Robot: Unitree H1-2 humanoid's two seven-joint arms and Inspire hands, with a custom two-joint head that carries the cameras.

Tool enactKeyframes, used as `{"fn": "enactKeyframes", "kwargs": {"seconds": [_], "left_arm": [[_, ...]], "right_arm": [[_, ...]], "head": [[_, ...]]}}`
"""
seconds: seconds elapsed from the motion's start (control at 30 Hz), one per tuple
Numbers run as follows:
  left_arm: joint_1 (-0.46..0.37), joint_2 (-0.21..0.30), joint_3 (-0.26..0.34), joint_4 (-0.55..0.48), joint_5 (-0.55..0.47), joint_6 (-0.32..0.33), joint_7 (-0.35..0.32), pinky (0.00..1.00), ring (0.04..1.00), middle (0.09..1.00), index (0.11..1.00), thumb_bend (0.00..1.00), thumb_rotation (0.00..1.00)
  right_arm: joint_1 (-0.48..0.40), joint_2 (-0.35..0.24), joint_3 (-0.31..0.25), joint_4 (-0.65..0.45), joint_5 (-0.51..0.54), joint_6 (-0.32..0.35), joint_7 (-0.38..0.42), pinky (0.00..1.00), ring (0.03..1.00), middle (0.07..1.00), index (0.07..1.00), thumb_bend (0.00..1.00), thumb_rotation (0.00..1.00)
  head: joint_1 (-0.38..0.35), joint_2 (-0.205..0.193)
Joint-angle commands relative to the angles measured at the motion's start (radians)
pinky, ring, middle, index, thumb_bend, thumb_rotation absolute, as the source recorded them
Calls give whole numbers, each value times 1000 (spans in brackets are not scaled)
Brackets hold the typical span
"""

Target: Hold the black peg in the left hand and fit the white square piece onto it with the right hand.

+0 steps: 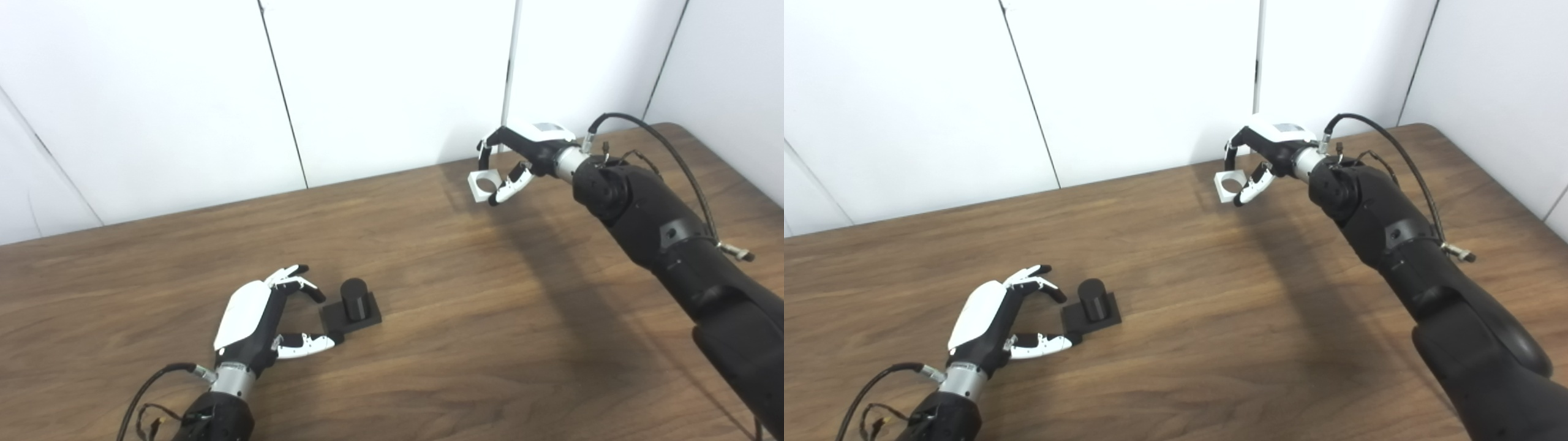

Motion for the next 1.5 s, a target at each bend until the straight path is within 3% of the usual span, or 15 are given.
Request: {"fn": "enactKeyframes", "kwargs": {"seconds": [0.0, 1.03, 1.07, 1.13, 1.47], "left_arm": [[-11, -4, -12, -13, 1, 11, -17, 843, 915, 888, 558, 878, 263], [-9, -9, -14, 6, -3, 6, -9, 836, 910, 879, 529, 869, 242], [-9, -10, -13, 6, -5, 8, -11, 844, 914, 881, 505, 664, 147], [-9, -9, -11, 7, -7, 8, -11, 855, 918, 883, 493, 558, 98], [-11, -6, -12, -1, -10, 19, -16, 864, 922, 885, 488, 521, 81]], "right_arm": [[-45, -20, -19, -35, 8, 4, -8, 841, 838, 791, 486, 517, 134], [-48, -16, -27, -18, 11, -12, -21, 828, 830, 789, 485, 518, 135], [-48, -16, -26, -18, 10, -12, -21, 830, 831, 790, 485, 518, 135], [-48, -16, -25, -20, 7, -9, -18, 825, 833, 792, 485, 517, 135], [-44, -11, -29, -34, 20, -20, -16, 819, 835, 793, 485, 517, 135]], "head": [[0, 2], [3, 15], [3, 15], [2, 16], [4, 20]]}}
